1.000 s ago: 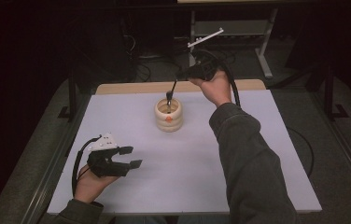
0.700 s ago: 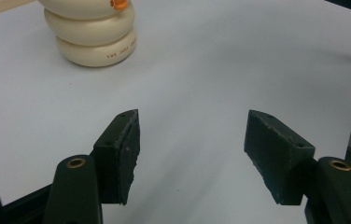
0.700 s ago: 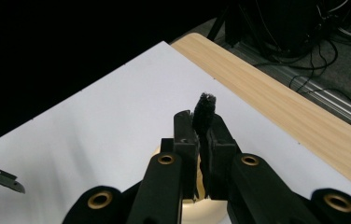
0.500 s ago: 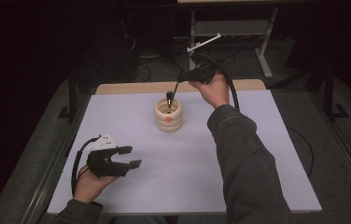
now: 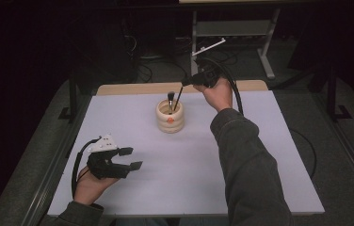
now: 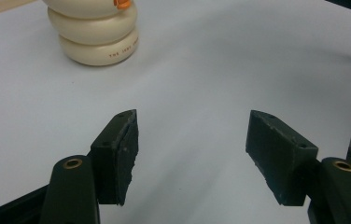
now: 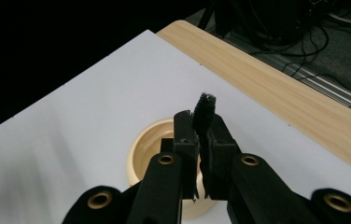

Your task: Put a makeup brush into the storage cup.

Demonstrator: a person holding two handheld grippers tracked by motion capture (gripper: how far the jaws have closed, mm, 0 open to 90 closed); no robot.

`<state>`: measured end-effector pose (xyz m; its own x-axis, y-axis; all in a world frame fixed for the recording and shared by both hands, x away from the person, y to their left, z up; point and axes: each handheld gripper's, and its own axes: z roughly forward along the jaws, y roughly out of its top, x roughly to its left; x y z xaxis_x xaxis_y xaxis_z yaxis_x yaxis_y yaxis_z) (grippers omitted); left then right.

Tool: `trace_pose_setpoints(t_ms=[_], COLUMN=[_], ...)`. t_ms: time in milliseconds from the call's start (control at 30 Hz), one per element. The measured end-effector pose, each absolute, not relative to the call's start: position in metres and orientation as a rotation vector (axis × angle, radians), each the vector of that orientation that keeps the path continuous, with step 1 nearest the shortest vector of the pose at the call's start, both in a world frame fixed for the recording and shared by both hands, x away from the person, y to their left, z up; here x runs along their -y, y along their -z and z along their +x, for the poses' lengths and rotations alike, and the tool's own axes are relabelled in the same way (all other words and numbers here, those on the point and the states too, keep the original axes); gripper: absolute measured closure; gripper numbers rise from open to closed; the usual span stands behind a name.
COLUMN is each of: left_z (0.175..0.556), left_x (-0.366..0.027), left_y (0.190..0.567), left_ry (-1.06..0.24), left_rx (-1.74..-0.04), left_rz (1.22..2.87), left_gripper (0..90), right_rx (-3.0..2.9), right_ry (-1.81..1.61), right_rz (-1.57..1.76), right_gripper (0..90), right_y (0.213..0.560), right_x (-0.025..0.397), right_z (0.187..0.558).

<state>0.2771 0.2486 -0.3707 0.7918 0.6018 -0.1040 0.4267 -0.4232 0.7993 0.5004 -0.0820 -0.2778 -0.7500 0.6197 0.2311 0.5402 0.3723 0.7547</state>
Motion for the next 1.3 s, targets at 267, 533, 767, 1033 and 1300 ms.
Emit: trace_pose_setpoints(t_ms=[267,533,767,1033,1300], left_z=[0.278,0.278,0.279,0.279,0.279], left_x=[-0.249,-0.249,-0.249,-0.249,-0.249], left_y=[0.372,0.372,0.373,0.373,0.373], left_ry=[-0.248,-0.247,-0.253,-0.247,-0.243], left_rx=[-0.764,-0.762,-0.758,-0.775,-0.779], left_rz=[2.076,2.081,2.092,2.079,2.075], left_gripper=[34.0,33.8,33.5,33.4,33.3], right_rx=[-2.511,-2.498,-2.494,-2.494,-2.493], right_ry=[-1.332,-1.342,-1.336,-1.351,-1.352], right_rz=[1.116,1.12,1.134,1.146,1.154], right_gripper=[84.7,84.6,84.6,84.5,84.2], right_y=[0.286,0.295,0.303,0.306,0.316], right_x=[0.081,0.081,0.081,0.077,0.077], right_z=[0.501,0.503,0.504,0.503,0.503])
